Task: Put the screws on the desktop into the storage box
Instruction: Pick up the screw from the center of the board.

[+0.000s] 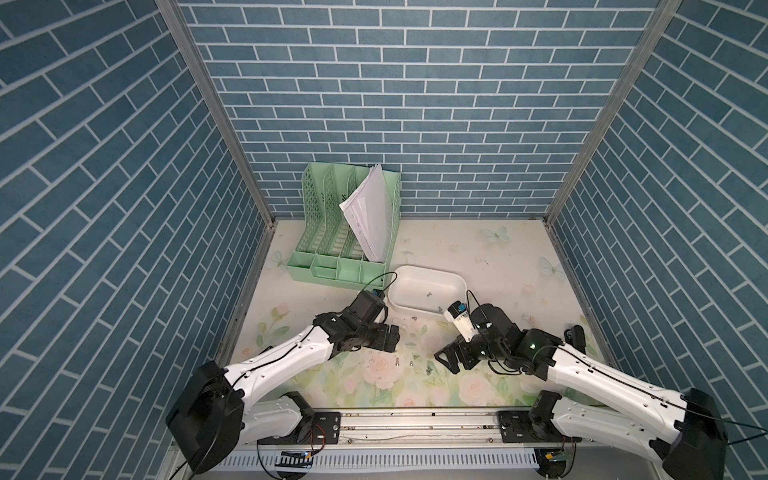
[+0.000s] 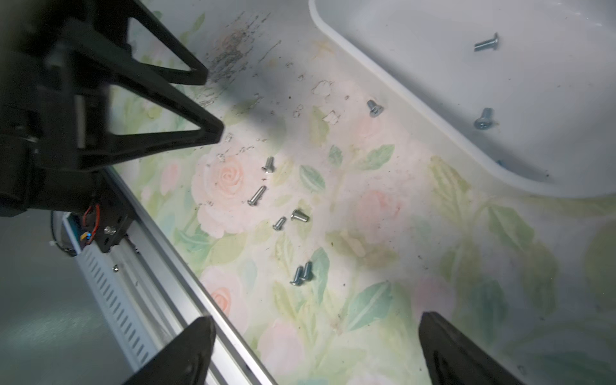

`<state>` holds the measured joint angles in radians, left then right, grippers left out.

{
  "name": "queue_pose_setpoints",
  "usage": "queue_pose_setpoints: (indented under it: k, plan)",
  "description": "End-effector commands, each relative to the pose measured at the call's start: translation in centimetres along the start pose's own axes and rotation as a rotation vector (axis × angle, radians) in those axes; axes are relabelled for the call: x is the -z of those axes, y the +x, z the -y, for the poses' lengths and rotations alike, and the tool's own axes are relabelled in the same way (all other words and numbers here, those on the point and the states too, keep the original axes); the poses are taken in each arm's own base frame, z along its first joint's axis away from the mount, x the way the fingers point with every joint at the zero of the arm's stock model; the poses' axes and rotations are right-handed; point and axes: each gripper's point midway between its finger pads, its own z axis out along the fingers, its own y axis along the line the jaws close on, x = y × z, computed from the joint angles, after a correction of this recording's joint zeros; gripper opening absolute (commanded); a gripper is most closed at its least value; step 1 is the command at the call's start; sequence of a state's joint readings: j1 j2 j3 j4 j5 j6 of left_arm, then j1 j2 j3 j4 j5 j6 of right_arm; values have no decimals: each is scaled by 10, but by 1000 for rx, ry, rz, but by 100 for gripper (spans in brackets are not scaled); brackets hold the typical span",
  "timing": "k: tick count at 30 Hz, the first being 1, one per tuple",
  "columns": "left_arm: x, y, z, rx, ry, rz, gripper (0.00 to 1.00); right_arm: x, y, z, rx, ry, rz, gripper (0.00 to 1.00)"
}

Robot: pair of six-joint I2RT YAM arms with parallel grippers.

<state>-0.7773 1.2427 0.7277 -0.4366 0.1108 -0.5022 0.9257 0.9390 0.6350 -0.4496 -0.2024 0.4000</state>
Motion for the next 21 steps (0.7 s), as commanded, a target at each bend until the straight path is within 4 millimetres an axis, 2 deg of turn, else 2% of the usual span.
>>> queue_pose_setpoints:
  k: [1,8,21]
  plan:
    - [-6,-1,5,10,-57,1,92,13,6,-13,-42,-68,6,100]
    - [-26,6,16,-16,-127,-48,77,32,8,-9,-47,-42,38,100]
    - [-44,22,14,19,-200,-93,54,32,6,-8,-48,-37,53,100]
